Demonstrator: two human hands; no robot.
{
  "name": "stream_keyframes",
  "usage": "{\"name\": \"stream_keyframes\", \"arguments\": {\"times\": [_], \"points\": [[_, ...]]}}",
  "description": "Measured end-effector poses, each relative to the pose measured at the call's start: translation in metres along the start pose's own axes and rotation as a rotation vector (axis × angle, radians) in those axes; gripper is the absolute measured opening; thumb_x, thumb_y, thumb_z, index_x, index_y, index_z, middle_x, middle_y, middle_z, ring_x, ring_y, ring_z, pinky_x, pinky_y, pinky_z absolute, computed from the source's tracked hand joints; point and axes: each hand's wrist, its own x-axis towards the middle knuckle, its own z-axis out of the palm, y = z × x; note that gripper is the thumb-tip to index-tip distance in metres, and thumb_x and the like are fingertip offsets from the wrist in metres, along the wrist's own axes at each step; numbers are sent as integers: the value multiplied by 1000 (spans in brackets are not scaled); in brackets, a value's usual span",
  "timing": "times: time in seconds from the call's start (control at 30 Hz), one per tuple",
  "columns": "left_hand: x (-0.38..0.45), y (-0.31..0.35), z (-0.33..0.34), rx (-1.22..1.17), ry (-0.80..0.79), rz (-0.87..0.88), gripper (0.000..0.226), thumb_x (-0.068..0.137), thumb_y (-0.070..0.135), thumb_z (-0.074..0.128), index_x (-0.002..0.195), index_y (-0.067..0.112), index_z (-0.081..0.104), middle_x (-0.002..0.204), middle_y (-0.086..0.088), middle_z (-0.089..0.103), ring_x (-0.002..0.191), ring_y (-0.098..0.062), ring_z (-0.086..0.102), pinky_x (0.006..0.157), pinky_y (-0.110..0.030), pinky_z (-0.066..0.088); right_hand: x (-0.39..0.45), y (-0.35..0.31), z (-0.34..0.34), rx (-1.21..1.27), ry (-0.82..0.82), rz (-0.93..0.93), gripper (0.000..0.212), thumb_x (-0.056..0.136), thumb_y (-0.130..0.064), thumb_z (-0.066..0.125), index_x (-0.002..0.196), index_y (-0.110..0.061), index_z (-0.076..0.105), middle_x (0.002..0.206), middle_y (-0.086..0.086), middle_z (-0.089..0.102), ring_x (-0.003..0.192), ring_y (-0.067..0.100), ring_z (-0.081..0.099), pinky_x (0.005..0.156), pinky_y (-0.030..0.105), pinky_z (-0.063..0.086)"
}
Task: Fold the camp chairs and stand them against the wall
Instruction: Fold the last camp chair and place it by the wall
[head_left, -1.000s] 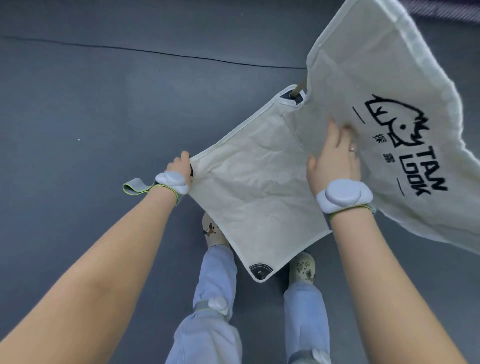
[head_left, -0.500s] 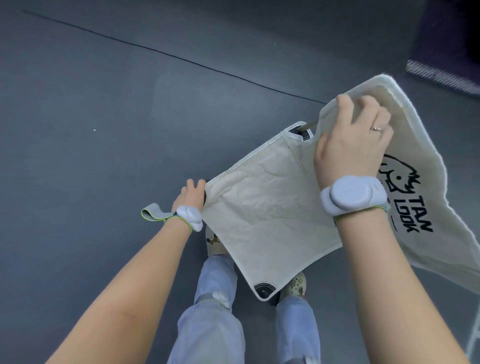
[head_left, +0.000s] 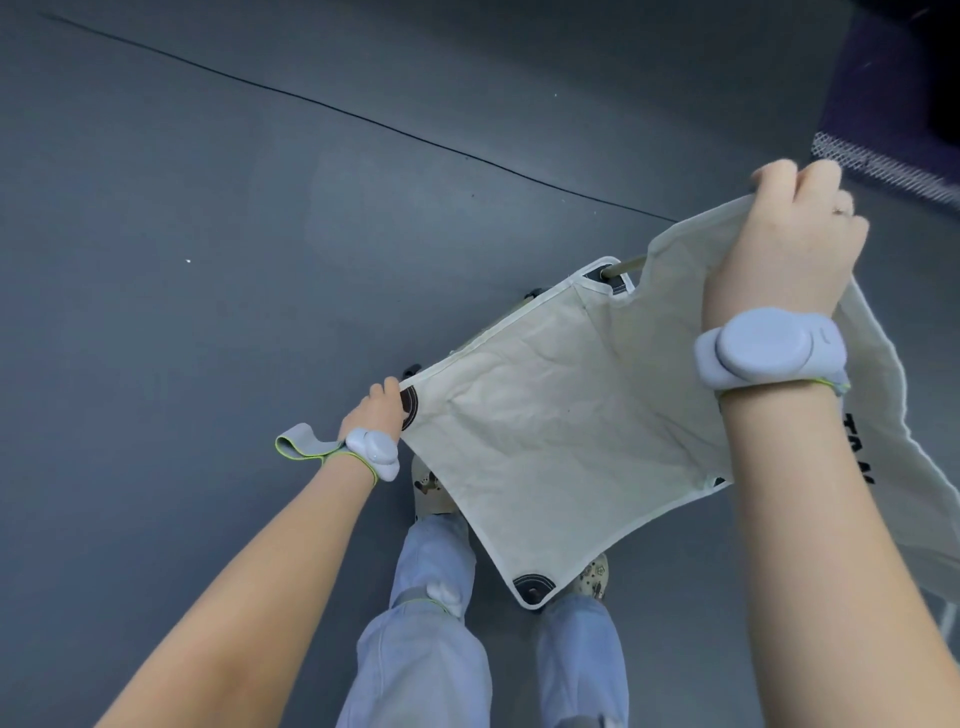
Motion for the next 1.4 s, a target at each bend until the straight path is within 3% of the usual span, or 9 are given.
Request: {"name": "stream_keyframes", "arguments": {"times": [0.3,0.67,0.73,0.87,0.97,1.1,1.23,1.3,1.4], "points": [[1,18,1,-79,-5,-108,29,96,1,38,125,-2,35,130,-20,46,117,-34,52,92,-43,45,0,-6,-14,89,-151,51,41,85,12,37,124,0,44,126,24,48,116,38,45,94,42,30],[-51,49,11,-10,-136,-17,26,97,7,42,121,-2,38,129,-18,47,116,-33,53,90,-38,44,-46,3,-22,191,-259,6,39,84,13,34,117,-2,48,120,22,51,110,36,48,90,39,31],[-63,64,12,-6,-166,38,28,96,7,44,121,-3,38,130,-19,47,116,-33,53,90,-38,44,-61,5,-19,243,-199,11,37,78,17,37,107,2,54,107,26,57,99,38,55,83,42,37],[-84,100,13,-53,-199,123,39,94,10,51,128,-2,35,133,-18,46,119,-35,52,93,-39,43,-91,7,-19,353,-93,-33,27,47,20,43,59,1,58,52,20,57,43,34,56,47,30,47],[-97,129,12,-90,-156,173,40,95,13,50,128,-5,36,131,-19,50,117,-34,54,93,-37,44,-108,11,-18,356,-135,-125,33,54,4,25,50,-10,55,46,7,56,38,25,53,44,19,42],[-98,156,13,-273,-120,220,33,95,15,42,122,-2,48,116,-18,62,113,-35,58,94,-42,46,-131,10,-11,395,-63,-133,36,57,1,26,52,-11,60,48,4,59,42,23,56,50,22,44],[-102,156,5,-268,-107,259,28,94,20,44,117,6,46,106,-14,63,91,-32,61,71,-34,44,-127,22,-10,469,-59,-104,38,55,-1,22,52,-10,59,47,4,59,40,23,56,47,23,42],[-104,150,-4,-218,-102,296,31,94,23,46,120,5,44,110,-16,62,93,-33,60,71,-32,39,-125,25,-12,484,-65,-83,40,59,-2,22,56,-7,61,50,7,62,42,25,58,44,20,44],[-107,142,-12,-169,-76,377,40,93,26,53,122,2,42,111,-20,61,100,-39,60,75,-40,45,-125,36,-16,479,-209,-84,31,82,5,35,92,0,64,86,15,69,77,33,65,64,33,47]]}}
